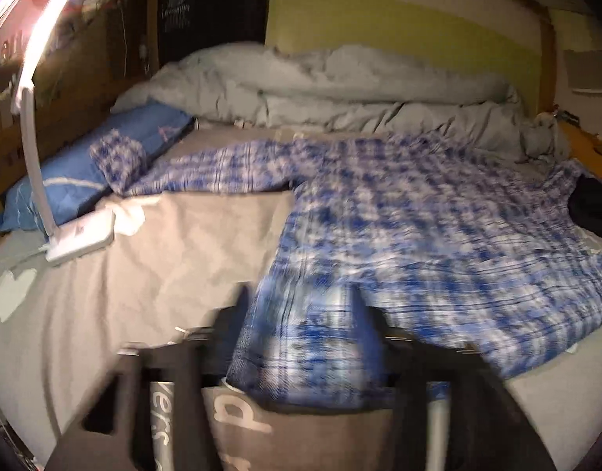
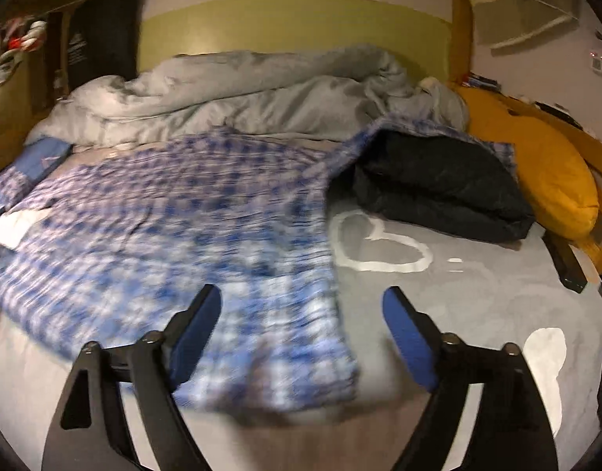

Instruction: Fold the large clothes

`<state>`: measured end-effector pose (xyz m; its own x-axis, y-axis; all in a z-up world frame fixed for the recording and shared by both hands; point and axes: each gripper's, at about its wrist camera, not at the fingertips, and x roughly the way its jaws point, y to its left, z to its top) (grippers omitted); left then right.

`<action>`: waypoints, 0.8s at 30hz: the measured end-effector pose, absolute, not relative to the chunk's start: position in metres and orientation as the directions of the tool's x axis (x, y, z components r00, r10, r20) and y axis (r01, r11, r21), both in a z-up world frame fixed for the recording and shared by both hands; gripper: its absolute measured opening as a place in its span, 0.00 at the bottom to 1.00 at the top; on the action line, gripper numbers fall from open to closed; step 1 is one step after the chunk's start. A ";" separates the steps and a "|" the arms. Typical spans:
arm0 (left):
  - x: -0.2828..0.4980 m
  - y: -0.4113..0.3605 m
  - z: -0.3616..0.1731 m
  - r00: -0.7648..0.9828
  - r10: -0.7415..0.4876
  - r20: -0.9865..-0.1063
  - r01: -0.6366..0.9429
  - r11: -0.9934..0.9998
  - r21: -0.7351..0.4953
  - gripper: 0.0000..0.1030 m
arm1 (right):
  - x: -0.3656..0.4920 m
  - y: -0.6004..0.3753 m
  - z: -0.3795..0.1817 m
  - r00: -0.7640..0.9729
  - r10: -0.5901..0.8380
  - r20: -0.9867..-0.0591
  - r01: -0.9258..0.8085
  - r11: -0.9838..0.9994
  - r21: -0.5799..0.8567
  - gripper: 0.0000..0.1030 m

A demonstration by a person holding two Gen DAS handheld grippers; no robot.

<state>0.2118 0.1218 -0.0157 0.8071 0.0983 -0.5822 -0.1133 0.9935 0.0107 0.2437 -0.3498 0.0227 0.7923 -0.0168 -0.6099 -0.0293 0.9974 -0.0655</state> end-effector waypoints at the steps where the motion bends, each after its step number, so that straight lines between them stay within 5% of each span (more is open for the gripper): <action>1: 0.205 0.117 -0.011 0.826 0.105 -0.554 -0.111 0.994 0.023 0.77 | 0.239 -0.343 0.022 0.791 0.003 -0.612 -0.055 0.996 -0.067 0.88; 4: 0.194 0.104 -0.003 0.849 0.041 -0.528 -0.039 0.999 0.014 0.78 | 0.229 -0.318 0.018 0.777 0.056 -0.628 -0.141 0.986 -0.086 0.95; 9: 0.202 0.072 -0.021 0.787 -0.056 -0.615 0.032 0.998 -0.050 0.79 | 0.218 -0.287 0.000 0.756 0.053 -0.653 -0.223 0.958 -0.181 0.98; 24: 0.208 0.002 -0.066 0.657 -0.109 -0.746 0.252 0.964 0.081 0.78 | 0.228 -0.247 -0.046 0.636 0.086 -0.767 -0.328 0.930 -0.167 0.98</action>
<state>0.2085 0.0020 -0.0662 0.6572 -0.1093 -0.7458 0.2518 0.9644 0.0805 0.2277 -0.2465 -0.0464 0.6364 0.0862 -0.7665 -0.3276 0.9299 -0.1674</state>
